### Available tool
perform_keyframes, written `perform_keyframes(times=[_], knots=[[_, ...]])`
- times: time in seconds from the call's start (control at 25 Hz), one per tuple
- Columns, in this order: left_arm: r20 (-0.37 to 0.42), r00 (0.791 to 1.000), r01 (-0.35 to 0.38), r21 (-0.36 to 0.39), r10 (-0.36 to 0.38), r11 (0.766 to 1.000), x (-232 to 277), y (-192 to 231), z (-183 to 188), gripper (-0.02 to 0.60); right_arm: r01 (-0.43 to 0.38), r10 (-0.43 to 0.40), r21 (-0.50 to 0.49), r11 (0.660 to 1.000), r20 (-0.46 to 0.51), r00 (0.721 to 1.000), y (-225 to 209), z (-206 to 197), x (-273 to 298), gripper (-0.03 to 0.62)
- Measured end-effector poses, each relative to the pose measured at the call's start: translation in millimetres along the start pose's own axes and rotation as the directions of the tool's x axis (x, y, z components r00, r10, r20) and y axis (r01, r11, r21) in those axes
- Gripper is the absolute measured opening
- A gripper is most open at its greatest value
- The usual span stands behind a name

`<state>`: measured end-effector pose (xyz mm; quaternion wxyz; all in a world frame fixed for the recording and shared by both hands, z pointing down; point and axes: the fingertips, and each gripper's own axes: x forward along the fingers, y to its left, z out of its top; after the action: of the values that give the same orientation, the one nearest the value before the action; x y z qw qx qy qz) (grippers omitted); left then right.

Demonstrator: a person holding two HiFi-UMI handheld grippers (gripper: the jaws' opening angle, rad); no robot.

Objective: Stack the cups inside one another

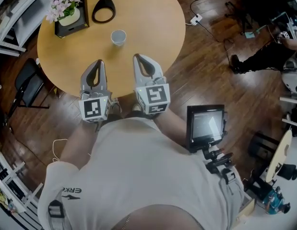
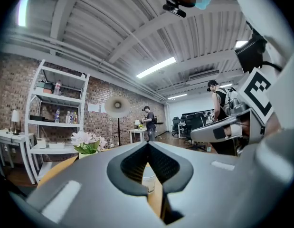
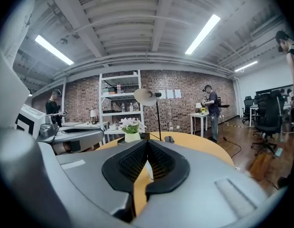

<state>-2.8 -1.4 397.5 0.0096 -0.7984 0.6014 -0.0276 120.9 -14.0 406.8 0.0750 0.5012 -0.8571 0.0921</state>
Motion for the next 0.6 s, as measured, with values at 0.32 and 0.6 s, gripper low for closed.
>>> perform_keyframes(times=[0.32, 0.6], knots=[[0.034, 0.999, -0.022, -0.003, 0.022, 1.000, -50.9, -2.3, 18.0, 0.002, -0.042, 0.043, -0.011, 0.999, 0.031, 0.999, 31.4, 7.4, -36.4, 0.014], [0.095, 0.995, 0.009, -0.036, -0.005, 0.999, -82.6, -2.0, 42.1, 0.002, -0.024, 0.028, -0.047, 0.999, 0.070, 0.997, 58.4, 25.8, -68.7, 0.014]])
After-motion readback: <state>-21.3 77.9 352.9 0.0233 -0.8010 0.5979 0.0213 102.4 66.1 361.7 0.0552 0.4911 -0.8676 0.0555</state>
